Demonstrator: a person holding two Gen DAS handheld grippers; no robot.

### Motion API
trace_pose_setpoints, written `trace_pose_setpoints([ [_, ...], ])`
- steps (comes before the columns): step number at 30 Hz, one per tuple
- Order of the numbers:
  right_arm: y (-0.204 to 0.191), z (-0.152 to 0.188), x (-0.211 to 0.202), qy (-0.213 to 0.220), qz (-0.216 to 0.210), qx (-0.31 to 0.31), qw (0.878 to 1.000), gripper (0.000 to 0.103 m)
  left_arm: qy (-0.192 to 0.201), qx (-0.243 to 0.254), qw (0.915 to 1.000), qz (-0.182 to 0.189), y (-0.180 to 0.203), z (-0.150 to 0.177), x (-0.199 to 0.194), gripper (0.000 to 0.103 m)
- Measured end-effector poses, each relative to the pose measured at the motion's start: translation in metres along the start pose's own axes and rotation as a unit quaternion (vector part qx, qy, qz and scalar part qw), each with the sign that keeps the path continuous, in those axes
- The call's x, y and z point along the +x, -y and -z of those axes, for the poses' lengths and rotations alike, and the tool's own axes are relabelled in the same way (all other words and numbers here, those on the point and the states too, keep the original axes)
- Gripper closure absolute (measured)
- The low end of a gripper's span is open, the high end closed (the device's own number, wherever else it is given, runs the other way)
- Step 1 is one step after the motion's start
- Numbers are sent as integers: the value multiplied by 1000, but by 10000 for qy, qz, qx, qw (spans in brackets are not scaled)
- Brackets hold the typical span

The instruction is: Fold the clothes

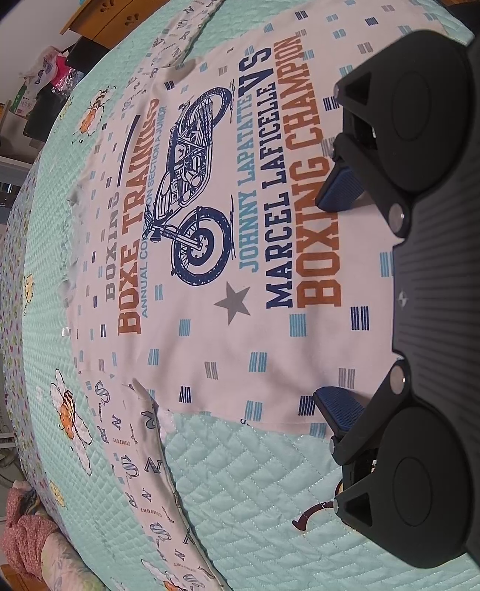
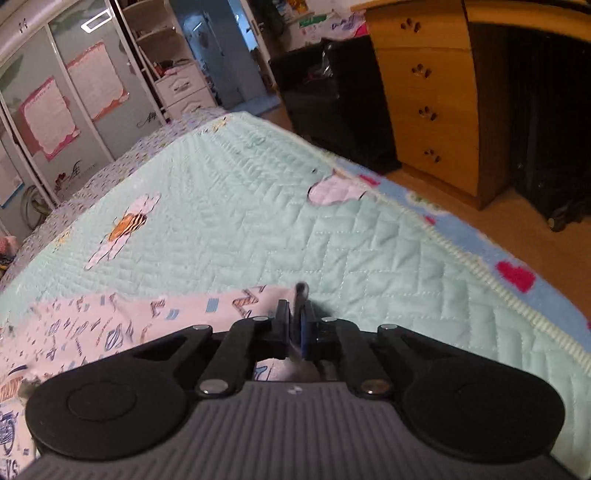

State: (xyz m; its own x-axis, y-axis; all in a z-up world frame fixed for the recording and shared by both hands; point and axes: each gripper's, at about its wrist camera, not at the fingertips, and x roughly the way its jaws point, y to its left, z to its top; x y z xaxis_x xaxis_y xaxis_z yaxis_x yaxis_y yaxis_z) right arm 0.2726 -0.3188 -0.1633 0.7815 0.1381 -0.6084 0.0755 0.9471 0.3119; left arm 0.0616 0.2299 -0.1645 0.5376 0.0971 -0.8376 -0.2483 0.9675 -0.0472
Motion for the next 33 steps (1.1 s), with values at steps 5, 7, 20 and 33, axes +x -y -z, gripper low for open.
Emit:
trace_pose_setpoints([
  [5, 0, -6, 9, 198, 307, -343, 9987, 97, 0, -15, 10000, -46, 1, 0, 1, 0],
  [7, -3, -5, 16, 213, 338, -579, 9975, 93, 10, -20, 10000, -58, 2, 0, 1, 0],
  [20, -3, -4, -42, 729, 572, 574, 9940, 66, 30, -39, 10000, -19, 0, 1, -1, 0],
  [33, -10, 9, -33, 111, 570, 880, 9944, 94, 29, -27, 9999, 94, -5, 4, -5, 0],
])
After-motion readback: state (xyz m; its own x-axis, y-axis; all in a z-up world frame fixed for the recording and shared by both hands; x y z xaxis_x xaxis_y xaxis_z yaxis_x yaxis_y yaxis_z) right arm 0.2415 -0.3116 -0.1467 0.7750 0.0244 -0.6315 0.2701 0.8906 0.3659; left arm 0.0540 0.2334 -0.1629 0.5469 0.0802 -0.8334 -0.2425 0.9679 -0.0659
